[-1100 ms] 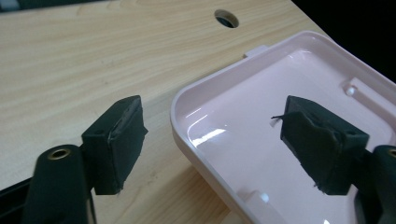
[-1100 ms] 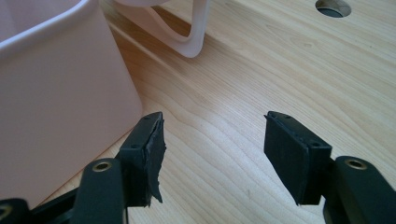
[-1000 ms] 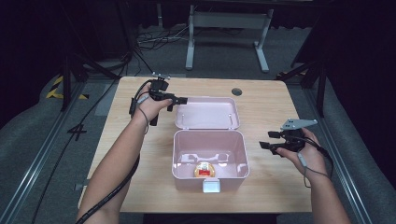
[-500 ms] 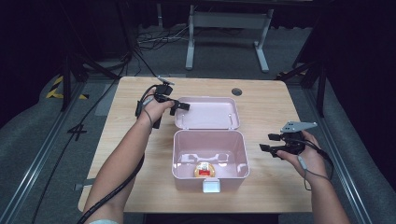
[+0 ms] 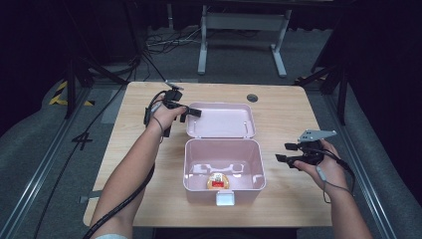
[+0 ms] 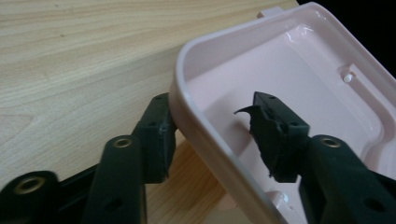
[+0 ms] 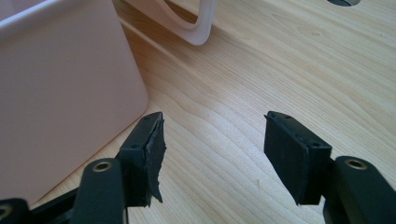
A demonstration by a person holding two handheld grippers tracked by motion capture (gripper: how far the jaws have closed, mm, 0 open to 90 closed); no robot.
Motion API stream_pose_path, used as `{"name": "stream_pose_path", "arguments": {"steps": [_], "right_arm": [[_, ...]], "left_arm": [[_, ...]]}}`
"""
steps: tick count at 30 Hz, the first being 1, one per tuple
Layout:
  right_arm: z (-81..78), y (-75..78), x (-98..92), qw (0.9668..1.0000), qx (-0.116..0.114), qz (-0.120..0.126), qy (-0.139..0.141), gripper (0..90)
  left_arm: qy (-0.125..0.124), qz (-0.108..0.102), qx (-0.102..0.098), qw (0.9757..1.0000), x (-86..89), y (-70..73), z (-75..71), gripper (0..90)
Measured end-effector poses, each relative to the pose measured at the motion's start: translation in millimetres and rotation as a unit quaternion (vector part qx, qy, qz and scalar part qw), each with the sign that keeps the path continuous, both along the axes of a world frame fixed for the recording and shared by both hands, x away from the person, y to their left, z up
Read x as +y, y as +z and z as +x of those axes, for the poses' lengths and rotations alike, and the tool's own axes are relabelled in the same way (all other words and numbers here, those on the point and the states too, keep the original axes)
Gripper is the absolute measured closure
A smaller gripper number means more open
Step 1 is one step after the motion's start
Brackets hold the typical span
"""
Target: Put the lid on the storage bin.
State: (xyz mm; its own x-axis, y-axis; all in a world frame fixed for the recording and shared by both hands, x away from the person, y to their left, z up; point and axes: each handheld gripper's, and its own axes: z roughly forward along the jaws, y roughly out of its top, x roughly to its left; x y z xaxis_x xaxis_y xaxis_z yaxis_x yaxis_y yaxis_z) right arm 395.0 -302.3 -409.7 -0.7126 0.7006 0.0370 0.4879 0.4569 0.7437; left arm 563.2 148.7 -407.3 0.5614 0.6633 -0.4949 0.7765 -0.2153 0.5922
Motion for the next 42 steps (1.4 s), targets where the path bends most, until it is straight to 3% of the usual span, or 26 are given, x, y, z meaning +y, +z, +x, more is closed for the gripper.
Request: {"name": "stream_pose_path", "arguments": {"steps": [4,8,17,25,31,42], "right_arm": [[0.1,0.1,-0.2,1.0,0.0,0.0,0.0,39.3],[0.2,-0.3,0.4,1.0,0.0,0.0,0.0,39.3],[-0.6,1.0,-0.6,1.0,-0.002,0.005,-0.001,39.6],[-1.2,2.5,-1.2,1.0,-0.006,0.008,-0.001,39.9],[-1.9,3.9,-0.3,0.9999,-0.009,0.007,0.001,40.0],[-2.7,5.3,-0.4,0.9999,-0.009,0.01,0.0,40.4]], "left_arm": [[0.003,0.002,-0.02,0.9998,3.7,4.5,-0.6,61.4],[0.001,0.017,-0.04,0.999,1.0,11.0,-2.2,62.4],[0.009,0.025,-0.075,0.9968,-2.4,29.6,-5.4,65.0],[0.018,0.031,-0.09,0.9953,-3.9,43.5,-8.9,67.9],[0.021,0.035,-0.117,0.9923,-5.2,60.8,-15.8,69.6],[0.017,0.037,-0.145,0.9886,-5.9,82.7,-25.8,72.4]]}}
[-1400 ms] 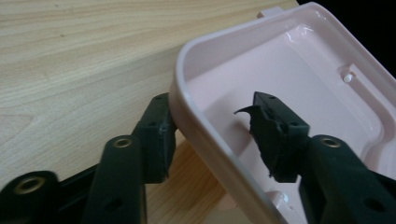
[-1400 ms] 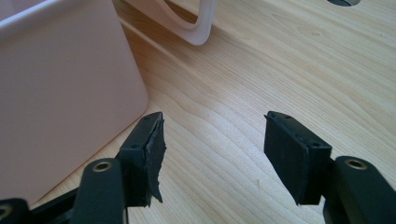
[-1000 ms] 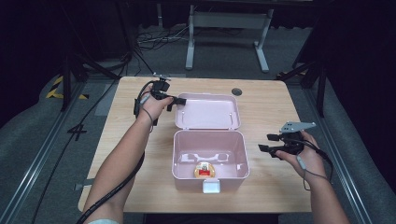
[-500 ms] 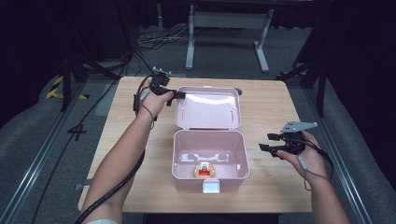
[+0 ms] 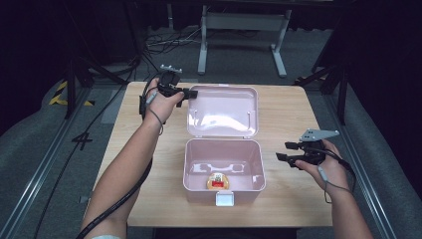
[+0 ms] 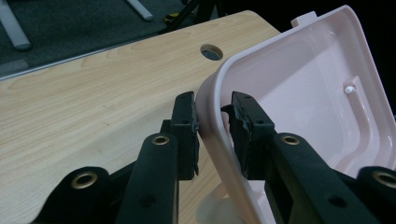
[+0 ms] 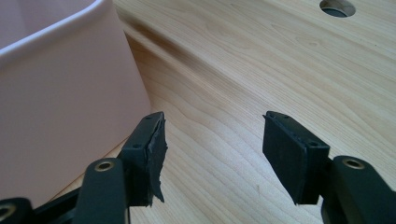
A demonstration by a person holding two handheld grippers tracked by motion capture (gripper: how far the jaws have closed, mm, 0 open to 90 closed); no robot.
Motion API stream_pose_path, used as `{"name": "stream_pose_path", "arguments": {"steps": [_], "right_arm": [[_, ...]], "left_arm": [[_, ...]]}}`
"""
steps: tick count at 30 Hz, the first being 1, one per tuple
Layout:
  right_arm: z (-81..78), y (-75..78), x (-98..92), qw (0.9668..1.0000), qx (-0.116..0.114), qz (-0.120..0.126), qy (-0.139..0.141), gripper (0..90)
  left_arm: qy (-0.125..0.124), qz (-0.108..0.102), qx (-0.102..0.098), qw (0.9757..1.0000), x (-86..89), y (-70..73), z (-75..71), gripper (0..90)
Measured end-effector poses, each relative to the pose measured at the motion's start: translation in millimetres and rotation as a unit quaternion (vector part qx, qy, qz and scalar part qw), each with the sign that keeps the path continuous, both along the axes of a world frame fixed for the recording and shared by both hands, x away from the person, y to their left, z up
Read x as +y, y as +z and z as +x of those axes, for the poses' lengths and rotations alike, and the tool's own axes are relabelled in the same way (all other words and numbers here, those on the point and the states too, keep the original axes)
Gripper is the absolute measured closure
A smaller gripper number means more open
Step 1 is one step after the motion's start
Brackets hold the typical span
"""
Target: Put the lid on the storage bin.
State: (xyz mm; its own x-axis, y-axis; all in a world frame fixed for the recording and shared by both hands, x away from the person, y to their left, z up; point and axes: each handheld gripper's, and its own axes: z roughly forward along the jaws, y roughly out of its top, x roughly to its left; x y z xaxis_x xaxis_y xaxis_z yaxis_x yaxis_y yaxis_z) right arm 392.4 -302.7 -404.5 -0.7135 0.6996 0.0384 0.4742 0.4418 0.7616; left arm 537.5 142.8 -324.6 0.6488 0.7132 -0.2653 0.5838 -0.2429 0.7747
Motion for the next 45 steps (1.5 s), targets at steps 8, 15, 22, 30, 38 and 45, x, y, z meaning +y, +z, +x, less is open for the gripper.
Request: {"name": "stream_pose_path", "arguments": {"steps": [8,15,22,30,38,45], "right_arm": [[0.6,2.2,1.0,1.0,-0.004,0.002,0.001,40.8],[2.9,4.6,4.4,1.0,-0.007,0.004,0.005,41.1],[5.6,7.2,8.9,0.9998,-0.01,0.012,0.015,41.6],[4.3,11.9,9.1,0.9997,-0.012,0.016,0.015,43.6],[0.6,17.1,11.9,0.9994,-0.016,0.023,0.021,44.0],[-0.2,18.3,12.2,0.9993,-0.016,0.024,0.023,44.0]], "left_arm": [[-0.002,-0.01,-0.02,0.9997,1.5,14.3,-11.7,74.1],[-0.009,-0.017,-0.044,0.9989,3.0,27.4,-25.1,75.3],[-0.015,-0.018,-0.067,0.9975,3.3,38.8,-41.2,76.1],[-0.028,-0.006,-0.097,0.9949,2.5,50.7,-61.4,76.2],[-0.039,-0.007,-0.116,0.9925,4.1,55.5,-76.0,74.8],[-0.043,-0.018,-0.126,0.991,5.7,55.6,-84.5,73.5]]}}
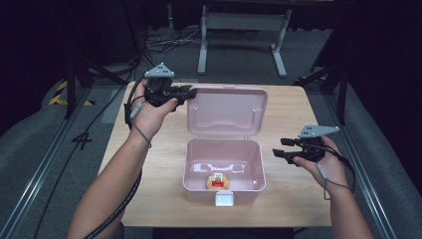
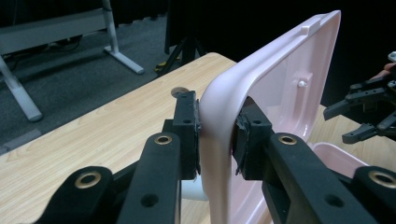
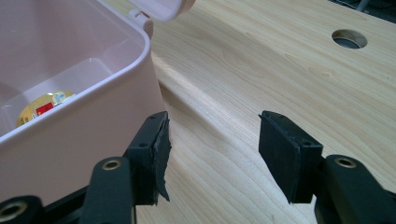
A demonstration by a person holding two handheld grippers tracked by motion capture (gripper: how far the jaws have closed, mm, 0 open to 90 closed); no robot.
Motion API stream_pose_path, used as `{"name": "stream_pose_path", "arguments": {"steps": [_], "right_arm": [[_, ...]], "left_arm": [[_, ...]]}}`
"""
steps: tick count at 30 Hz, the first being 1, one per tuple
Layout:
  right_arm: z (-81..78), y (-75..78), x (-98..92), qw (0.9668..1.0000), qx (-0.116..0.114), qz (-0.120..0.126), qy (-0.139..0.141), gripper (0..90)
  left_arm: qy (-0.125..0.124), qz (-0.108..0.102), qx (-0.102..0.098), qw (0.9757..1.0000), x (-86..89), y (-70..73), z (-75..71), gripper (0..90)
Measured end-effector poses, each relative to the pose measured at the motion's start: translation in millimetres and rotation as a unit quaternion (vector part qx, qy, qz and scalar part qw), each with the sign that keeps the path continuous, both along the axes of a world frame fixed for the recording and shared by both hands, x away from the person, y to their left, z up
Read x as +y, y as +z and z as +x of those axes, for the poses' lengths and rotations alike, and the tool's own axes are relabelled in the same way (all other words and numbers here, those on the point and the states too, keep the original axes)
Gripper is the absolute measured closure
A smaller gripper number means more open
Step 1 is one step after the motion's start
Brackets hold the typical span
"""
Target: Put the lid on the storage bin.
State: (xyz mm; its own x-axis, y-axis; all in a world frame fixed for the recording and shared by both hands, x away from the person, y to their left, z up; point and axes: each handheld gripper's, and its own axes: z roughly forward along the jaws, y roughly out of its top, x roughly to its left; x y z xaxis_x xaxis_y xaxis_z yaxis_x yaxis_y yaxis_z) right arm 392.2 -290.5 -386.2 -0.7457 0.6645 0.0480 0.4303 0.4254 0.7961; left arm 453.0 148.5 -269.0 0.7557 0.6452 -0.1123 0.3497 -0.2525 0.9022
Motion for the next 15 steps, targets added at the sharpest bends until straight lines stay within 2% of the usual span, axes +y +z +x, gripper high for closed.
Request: {"name": "stream_pose_path", "arguments": {"steps": [3,8,15], "right_arm": [[-0.2,0.2,-0.1,1.0,0.0,0.0,0.0,44.0],[-0.5,0.3,0.3,1.0,0.0,0.0,0.0,44.0],[-0.7,0.3,0.8,1.0,0.0,-0.001,0.002,44.1]], "left_arm": [[0.0,-0.012,0.001,0.9999,0.9,-0.5,-3.6,72.5],[0.008,-0.019,-0.016,0.9997,0.0,-1.8,-14.8,71.9],[0.016,-0.039,-0.025,0.9988,0.3,-4.9,-27.4,69.9]]}}
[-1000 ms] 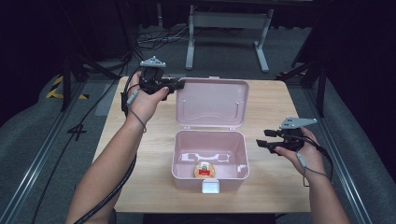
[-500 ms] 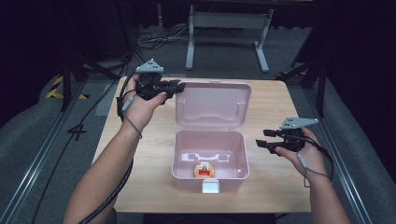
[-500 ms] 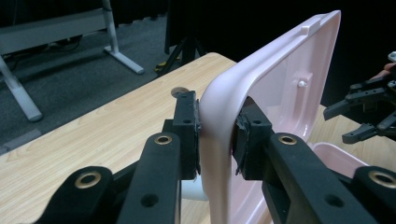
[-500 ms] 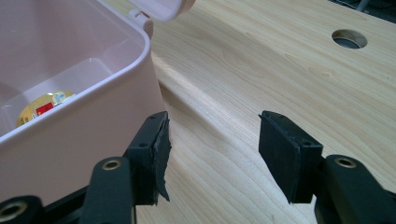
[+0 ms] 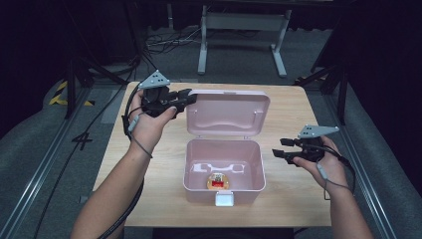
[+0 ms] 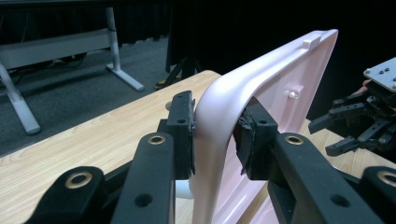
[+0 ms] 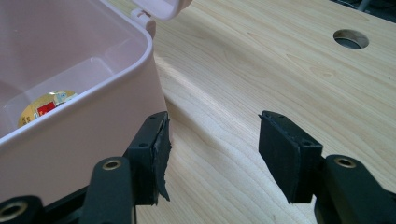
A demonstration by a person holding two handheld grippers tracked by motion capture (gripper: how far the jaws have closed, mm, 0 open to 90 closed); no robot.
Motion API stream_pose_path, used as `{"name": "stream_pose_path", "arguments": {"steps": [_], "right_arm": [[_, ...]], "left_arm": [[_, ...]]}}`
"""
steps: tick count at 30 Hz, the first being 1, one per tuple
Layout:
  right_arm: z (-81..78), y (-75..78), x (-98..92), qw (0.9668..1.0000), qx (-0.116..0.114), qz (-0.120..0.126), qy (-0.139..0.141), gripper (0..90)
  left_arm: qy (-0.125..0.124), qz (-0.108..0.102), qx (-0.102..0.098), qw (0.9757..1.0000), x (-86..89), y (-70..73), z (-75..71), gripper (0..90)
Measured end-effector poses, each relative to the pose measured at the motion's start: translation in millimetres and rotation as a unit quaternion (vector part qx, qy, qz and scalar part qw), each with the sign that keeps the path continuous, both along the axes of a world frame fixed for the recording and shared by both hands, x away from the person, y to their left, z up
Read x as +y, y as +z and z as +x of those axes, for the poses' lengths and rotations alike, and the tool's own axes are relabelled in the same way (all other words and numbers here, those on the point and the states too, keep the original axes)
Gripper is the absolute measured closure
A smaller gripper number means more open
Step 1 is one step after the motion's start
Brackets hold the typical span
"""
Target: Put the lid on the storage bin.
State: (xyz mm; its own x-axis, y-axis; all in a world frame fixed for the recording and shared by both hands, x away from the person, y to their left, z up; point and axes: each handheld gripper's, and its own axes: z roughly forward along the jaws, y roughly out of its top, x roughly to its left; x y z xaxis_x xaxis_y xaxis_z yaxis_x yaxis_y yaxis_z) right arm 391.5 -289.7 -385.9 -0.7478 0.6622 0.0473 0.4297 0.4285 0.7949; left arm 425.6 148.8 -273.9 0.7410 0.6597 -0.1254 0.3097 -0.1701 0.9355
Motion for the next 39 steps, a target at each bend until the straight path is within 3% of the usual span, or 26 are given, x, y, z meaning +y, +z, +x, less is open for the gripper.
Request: {"name": "stream_pose_path", "arguments": {"steps": [12,21,27,39], "right_arm": [[-1.8,2.5,0.1,1.0,-0.004,0.006,0.001,44.4],[-8.2,9.9,4.0,0.9998,-0.002,0.015,0.01,59.3],[-16.1,17.5,11.5,0.9992,0.014,0.025,0.029,72.6],[-34.2,38.6,26.9,0.9953,-0.003,0.067,0.07,79.9]], "left_arm": [[0.009,-0.014,-0.02,0.9997,1.1,-5.2,-19.7,67.3],[-0.005,-0.023,-0.017,0.9996,4.5,-7.8,-31.3,64.1],[-0.019,-0.03,-0.013,0.9993,6.6,-11.5,-40.7,60.7],[-0.036,-0.034,-0.013,0.9987,9.3,-18.0,-51.1,55.6]]}}
